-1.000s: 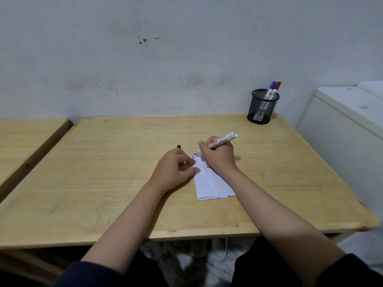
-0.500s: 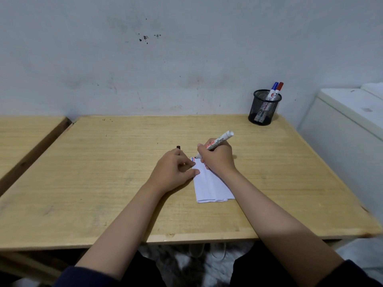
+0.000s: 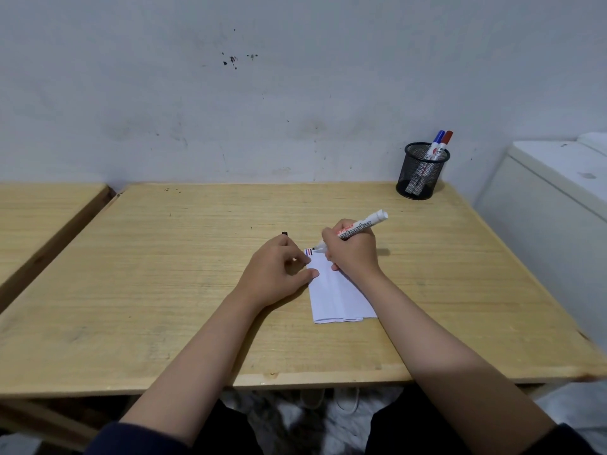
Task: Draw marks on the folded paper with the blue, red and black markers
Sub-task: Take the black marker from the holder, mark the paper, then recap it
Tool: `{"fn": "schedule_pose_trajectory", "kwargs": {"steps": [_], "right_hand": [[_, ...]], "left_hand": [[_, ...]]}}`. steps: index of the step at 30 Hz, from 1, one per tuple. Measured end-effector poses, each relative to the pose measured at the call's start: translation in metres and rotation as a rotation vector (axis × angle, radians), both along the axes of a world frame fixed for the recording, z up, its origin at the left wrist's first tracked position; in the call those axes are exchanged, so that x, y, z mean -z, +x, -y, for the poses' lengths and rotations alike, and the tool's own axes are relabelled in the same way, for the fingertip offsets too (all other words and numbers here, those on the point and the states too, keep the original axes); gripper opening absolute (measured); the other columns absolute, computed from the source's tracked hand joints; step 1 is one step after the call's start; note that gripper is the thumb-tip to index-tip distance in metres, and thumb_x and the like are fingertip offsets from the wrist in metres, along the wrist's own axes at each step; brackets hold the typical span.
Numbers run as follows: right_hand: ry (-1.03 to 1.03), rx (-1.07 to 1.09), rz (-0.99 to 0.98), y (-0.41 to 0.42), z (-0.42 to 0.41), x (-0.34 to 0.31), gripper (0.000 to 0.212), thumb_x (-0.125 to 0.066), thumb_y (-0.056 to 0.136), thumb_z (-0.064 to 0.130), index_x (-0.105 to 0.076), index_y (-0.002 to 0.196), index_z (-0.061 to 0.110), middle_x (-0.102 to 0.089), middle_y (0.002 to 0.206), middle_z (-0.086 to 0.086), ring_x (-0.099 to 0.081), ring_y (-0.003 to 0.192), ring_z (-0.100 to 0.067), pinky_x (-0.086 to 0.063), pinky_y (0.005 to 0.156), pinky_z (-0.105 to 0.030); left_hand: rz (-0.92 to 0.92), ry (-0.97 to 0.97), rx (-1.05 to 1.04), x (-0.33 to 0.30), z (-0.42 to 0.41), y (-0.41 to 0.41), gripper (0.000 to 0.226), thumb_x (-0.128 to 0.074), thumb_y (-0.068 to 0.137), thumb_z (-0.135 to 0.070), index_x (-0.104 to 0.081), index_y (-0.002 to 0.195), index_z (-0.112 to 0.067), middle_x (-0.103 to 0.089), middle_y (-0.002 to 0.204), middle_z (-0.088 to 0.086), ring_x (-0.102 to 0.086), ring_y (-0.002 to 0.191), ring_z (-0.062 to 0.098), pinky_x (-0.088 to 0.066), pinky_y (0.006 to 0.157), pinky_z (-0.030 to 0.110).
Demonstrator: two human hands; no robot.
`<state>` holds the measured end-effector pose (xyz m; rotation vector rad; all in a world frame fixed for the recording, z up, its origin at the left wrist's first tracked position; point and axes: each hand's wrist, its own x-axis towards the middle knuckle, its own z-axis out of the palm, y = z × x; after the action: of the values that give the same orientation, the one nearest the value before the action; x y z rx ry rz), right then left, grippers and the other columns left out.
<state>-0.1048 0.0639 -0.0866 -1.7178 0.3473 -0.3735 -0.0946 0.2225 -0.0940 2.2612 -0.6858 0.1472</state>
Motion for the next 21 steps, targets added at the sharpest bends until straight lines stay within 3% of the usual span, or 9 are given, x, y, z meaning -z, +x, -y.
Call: {"fn": "schedule_pose_trajectory", "kwargs": {"steps": [3,8,13,18,21], "right_hand": [[0.156,0.001,0.017,0.002,0.004,0.000,0.024,-0.066,0.079,0.018,-0.052,0.060,0.013,-0.060,0.058,-0.013,-0.054,0.048,-0.019,-0.044,0.041,-0.024],[0.224,-0.039,0.026,0.001,0.005,-0.001,0.025,-0.067,0.083,0.019,-0.053,0.065,0.010,-0.057,0.053,-0.009,-0.051,0.042,-0.014,-0.041,0.039,-0.022],[0.240,-0.056,0.034,0.000,0.005,-0.002,0.026,-0.068,0.083,0.020,-0.054,0.063,0.011,-0.058,0.052,-0.008,-0.050,0.042,-0.014,-0.041,0.040,-0.023],[0.245,-0.059,0.080,-0.006,0.003,-0.008,0.027,-0.068,0.085,0.020,-0.055,0.064,0.010,-0.059,0.046,0.000,-0.049,0.040,-0.014,-0.044,0.040,-0.024],[0.236,-0.041,0.111,-0.010,0.001,-0.014,0.026,-0.067,0.085,0.023,-0.056,0.066,0.009,-0.059,0.047,-0.001,-0.049,0.037,-0.014,-0.043,0.040,-0.023]], "left_hand": [[0.154,-0.069,-0.070,-0.002,0.003,0.001,0.022,-0.071,0.071,-0.030,-0.068,0.087,-0.016,-0.054,0.089,-0.001,-0.054,0.083,0.016,-0.045,0.071,0.030],[0.249,-0.014,-0.185,0.002,0.002,0.012,0.035,-0.059,0.082,-0.024,-0.062,0.116,-0.015,-0.058,0.120,0.006,-0.052,0.100,0.024,-0.045,0.080,0.034],[0.191,0.010,-0.206,0.004,0.004,0.017,0.014,-0.062,0.082,-0.010,-0.070,0.094,-0.005,-0.063,0.097,0.010,-0.057,0.091,0.028,-0.044,0.075,0.032],[0.029,-0.245,-0.260,-0.006,-0.001,0.011,0.005,-0.069,0.076,-0.008,-0.071,0.080,-0.009,-0.064,0.083,0.000,-0.058,0.070,-0.002,-0.041,0.066,0.005],[-0.199,-0.478,-0.262,-0.010,-0.003,0.009,0.005,-0.071,0.076,-0.010,-0.072,0.081,-0.010,-0.072,0.084,0.003,-0.066,0.073,0.005,-0.050,0.067,0.018]]}}
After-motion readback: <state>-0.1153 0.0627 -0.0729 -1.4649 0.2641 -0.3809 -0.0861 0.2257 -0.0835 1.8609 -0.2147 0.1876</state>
